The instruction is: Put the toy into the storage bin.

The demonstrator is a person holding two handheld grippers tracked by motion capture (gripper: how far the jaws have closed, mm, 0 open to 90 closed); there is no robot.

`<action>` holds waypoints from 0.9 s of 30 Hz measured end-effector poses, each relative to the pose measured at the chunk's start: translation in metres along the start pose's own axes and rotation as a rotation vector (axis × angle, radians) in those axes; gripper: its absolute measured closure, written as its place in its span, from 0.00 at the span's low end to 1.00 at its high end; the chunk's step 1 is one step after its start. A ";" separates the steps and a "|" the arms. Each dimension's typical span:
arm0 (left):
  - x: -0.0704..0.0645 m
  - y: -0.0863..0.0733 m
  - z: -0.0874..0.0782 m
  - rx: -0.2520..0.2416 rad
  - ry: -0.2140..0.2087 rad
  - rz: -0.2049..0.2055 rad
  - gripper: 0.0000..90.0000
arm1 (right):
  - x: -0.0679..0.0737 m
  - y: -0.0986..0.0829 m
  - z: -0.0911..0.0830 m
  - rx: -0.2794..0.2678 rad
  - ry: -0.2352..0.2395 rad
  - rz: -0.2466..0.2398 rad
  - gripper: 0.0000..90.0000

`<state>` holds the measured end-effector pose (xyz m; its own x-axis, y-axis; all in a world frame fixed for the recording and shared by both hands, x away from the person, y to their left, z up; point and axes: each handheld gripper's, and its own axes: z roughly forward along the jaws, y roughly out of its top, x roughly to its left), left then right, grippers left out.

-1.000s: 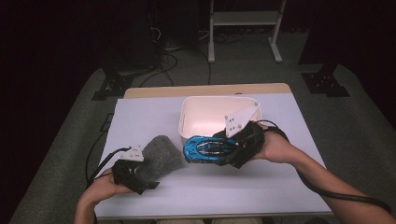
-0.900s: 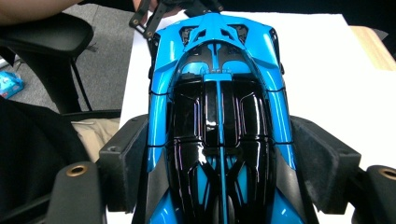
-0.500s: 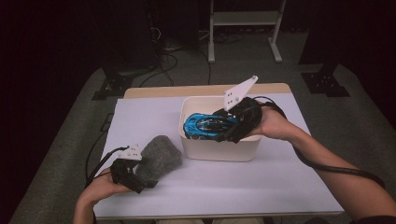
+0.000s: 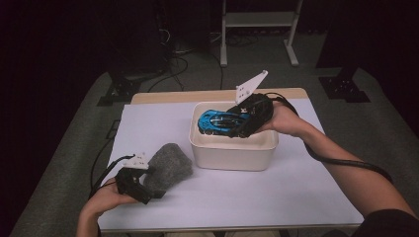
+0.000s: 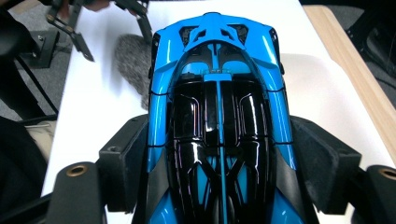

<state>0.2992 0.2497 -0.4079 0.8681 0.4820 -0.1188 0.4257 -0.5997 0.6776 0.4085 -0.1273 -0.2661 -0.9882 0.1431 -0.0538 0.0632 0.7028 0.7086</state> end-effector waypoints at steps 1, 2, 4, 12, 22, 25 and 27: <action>0.000 0.000 0.000 -0.001 0.000 -0.002 0.04 | -0.002 -0.002 0.002 0.000 0.002 0.009 0.28; 0.000 0.000 0.000 0.001 0.000 -0.001 0.04 | -0.004 -0.004 0.004 0.001 0.004 0.013 0.28; 0.001 -0.001 0.000 0.000 0.001 -0.001 0.04 | -0.006 -0.007 0.008 0.010 0.007 0.014 0.28; 0.002 -0.001 0.000 -0.002 -0.001 -0.002 0.04 | -0.014 -0.018 0.022 0.033 0.021 0.036 0.28; 0.002 -0.001 0.000 0.003 -0.008 -0.003 0.04 | -0.023 -0.028 0.036 0.056 0.029 0.058 0.28; 0.002 -0.002 0.000 0.001 -0.008 -0.003 0.04 | -0.027 -0.032 0.041 0.062 0.037 0.067 0.28; 0.002 -0.002 0.000 0.000 -0.012 -0.004 0.04 | -0.028 -0.033 0.044 0.070 0.037 0.071 0.28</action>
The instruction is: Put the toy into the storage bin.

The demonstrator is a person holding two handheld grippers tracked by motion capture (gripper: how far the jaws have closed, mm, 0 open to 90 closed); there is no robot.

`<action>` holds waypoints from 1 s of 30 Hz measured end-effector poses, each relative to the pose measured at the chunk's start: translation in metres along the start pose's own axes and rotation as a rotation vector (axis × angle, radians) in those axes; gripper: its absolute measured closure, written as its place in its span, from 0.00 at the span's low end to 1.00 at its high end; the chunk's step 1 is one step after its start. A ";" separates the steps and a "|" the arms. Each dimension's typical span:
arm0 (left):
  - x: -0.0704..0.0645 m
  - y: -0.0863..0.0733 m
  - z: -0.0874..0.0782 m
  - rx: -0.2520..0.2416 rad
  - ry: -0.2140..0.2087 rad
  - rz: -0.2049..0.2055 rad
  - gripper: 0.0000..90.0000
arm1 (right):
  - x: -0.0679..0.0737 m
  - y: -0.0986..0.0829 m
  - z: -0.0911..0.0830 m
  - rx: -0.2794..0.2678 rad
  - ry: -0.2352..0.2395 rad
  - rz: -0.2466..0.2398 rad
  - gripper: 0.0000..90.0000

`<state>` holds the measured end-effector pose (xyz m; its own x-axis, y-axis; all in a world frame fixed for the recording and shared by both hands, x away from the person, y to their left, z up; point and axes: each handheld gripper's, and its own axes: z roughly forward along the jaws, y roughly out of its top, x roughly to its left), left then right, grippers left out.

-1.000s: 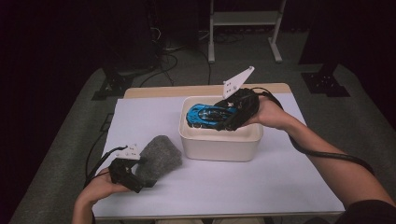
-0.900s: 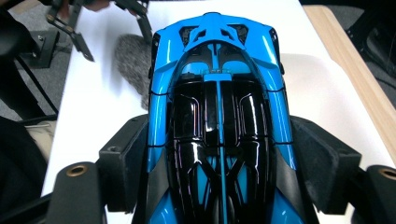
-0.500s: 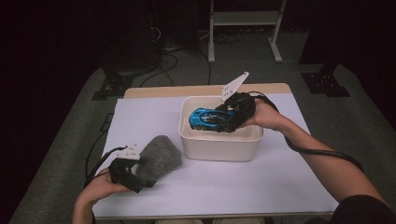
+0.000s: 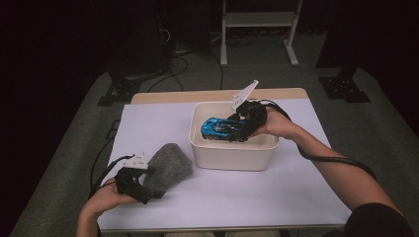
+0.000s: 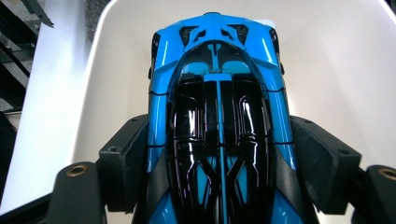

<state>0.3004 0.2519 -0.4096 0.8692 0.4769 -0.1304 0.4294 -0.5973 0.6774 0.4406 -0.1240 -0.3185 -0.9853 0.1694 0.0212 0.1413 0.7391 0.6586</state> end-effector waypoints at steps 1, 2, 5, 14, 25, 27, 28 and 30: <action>0.000 0.000 0.000 0.001 -0.003 0.002 0.04 | -0.001 -0.001 0.001 0.002 0.003 0.004 0.28; 0.000 0.000 0.000 0.003 -0.008 0.007 0.04 | -0.002 -0.001 0.003 -0.001 0.001 0.004 0.28; -0.001 0.000 0.000 0.004 -0.015 0.016 0.04 | -0.004 -0.003 0.007 0.003 0.002 0.012 0.28; 0.000 0.000 -0.001 -0.002 -0.015 0.012 0.04 | -0.006 -0.001 0.015 0.031 0.002 0.013 0.28; 0.001 0.002 -0.001 -0.005 -0.023 0.015 0.04 | -0.007 0.003 0.022 0.054 0.010 0.007 0.28; 0.002 0.002 -0.001 -0.012 -0.021 0.008 0.04 | -0.007 0.003 0.023 0.056 0.016 0.011 0.28; 0.002 0.002 -0.002 -0.013 -0.020 0.012 0.04 | -0.007 0.004 0.024 0.063 0.016 0.011 0.28; 0.002 0.003 -0.002 -0.017 -0.023 0.014 0.04 | -0.008 0.004 0.025 0.064 0.018 0.013 0.28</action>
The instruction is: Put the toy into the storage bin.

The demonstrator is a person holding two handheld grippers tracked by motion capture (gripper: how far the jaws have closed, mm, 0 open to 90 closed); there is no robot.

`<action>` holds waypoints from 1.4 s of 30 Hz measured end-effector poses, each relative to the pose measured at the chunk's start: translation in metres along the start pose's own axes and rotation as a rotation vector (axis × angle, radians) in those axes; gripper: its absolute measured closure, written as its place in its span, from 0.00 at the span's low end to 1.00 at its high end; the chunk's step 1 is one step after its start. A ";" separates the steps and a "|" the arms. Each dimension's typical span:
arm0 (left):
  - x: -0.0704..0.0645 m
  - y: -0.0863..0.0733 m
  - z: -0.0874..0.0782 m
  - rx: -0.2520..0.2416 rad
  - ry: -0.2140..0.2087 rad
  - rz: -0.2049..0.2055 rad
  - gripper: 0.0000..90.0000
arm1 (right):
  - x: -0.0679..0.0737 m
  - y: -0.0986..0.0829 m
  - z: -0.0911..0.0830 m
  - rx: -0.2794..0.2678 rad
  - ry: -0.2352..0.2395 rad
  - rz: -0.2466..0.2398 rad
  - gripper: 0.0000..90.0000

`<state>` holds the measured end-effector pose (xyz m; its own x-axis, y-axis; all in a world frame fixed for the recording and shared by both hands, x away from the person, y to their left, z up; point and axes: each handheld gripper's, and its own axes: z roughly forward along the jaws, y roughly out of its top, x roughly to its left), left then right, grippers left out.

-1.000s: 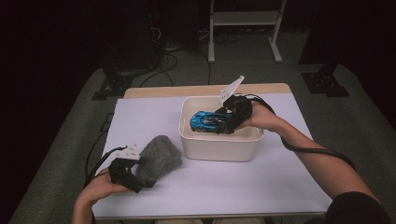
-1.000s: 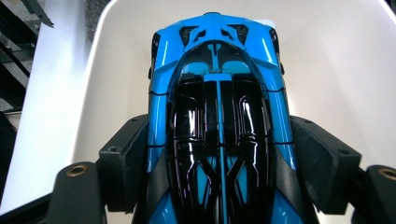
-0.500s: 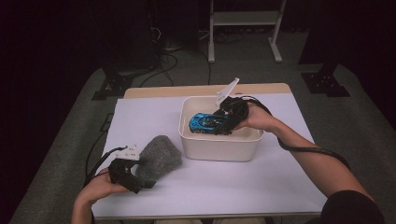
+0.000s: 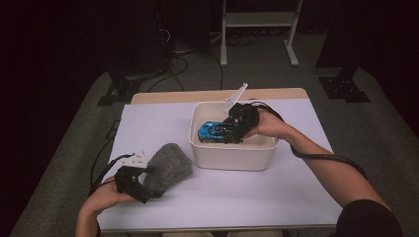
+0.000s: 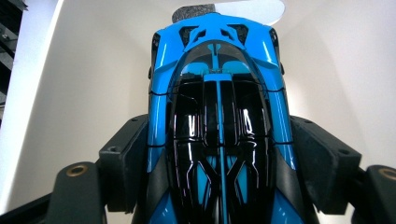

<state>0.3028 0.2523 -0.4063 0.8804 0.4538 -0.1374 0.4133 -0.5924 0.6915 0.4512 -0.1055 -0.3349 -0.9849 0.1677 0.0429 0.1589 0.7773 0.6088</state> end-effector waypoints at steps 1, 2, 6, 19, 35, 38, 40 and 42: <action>0.000 0.000 0.000 -0.001 -0.002 0.002 0.04 | 0.000 0.000 0.001 0.000 0.000 0.001 0.28; 0.000 0.001 0.001 0.001 -0.003 0.002 0.04 | -0.001 0.001 0.001 0.002 0.000 0.001 0.28; 0.000 0.001 0.001 0.006 -0.007 0.007 0.04 | -0.002 0.002 0.004 0.016 0.008 -0.001 0.28; -0.002 -0.001 -0.004 -0.019 -0.020 0.007 0.04 | -0.004 0.003 0.015 0.050 0.021 0.001 0.28; -0.003 -0.001 -0.007 -0.019 -0.014 0.009 0.04 | -0.006 0.006 0.028 0.101 0.035 0.008 0.28; -0.003 -0.002 -0.008 -0.018 -0.016 0.010 0.04 | -0.007 0.006 0.030 0.115 0.036 0.013 0.28; -0.003 -0.002 -0.008 -0.019 -0.015 0.009 0.04 | -0.007 0.006 0.032 0.117 0.038 0.013 0.28; -0.003 -0.002 -0.008 -0.019 -0.015 0.011 0.04 | -0.007 0.006 0.033 0.123 0.039 0.015 0.28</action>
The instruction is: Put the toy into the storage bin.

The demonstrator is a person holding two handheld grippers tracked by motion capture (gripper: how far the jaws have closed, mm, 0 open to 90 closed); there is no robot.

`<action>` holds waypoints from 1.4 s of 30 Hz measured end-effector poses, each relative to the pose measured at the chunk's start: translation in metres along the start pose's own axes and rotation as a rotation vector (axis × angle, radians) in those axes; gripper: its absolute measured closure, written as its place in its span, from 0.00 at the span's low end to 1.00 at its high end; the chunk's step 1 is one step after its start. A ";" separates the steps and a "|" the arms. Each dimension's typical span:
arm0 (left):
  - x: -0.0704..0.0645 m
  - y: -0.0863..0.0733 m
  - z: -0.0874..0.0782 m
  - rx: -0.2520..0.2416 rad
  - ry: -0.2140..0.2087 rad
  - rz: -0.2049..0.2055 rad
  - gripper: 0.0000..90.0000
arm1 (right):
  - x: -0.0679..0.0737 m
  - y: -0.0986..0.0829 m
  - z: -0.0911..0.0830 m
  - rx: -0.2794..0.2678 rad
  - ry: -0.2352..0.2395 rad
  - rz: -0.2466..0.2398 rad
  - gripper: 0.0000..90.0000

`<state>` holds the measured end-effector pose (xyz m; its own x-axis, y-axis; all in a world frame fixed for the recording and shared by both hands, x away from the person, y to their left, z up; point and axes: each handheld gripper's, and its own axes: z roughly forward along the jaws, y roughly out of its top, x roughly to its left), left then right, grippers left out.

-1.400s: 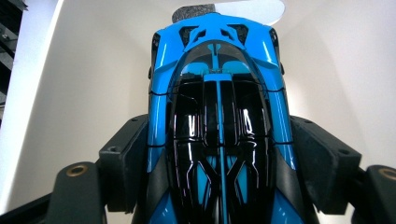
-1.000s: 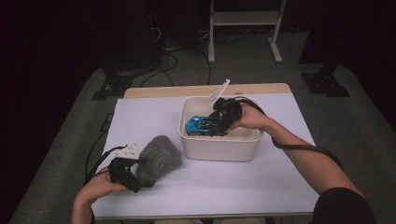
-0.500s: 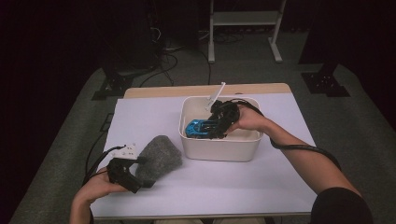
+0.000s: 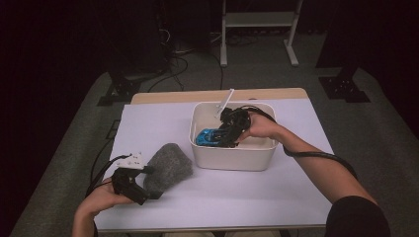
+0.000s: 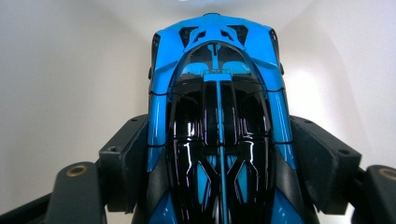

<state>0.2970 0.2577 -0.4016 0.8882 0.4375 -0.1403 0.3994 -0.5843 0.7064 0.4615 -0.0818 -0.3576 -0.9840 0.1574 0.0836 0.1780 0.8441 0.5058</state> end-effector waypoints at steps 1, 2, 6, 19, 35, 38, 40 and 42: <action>0.000 0.000 0.000 0.000 0.000 0.001 0.04 | 0.000 0.000 0.001 0.003 0.004 0.001 0.28; 0.000 0.000 0.000 0.000 -0.001 0.001 0.04 | 0.000 0.001 0.002 0.008 0.006 0.000 0.28; 0.000 0.000 -0.002 -0.003 0.002 0.003 0.04 | -0.001 0.001 0.004 0.022 0.004 -0.003 0.28; -0.001 0.000 -0.003 -0.007 0.003 -0.001 0.04 | -0.002 0.000 0.006 0.042 0.035 0.012 0.28; -0.003 -0.002 -0.003 -0.007 -0.002 -0.003 0.04 | -0.002 0.002 0.000 0.005 0.037 0.042 0.31; -0.003 -0.001 -0.002 -0.004 -0.005 0.002 0.04 | -0.002 0.002 -0.005 0.003 0.033 0.040 0.31; -0.004 -0.001 -0.002 -0.005 -0.003 0.005 0.04 | -0.002 0.001 -0.005 0.006 0.038 0.042 0.31; -0.003 -0.001 -0.003 -0.008 -0.001 0.001 0.04 | -0.001 0.001 -0.005 0.003 0.044 0.048 0.32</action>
<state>0.2928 0.2590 -0.3997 0.8890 0.4360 -0.1399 0.3962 -0.5792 0.7124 0.4630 -0.0841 -0.3529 -0.9738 0.1749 0.1450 0.2246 0.8375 0.4981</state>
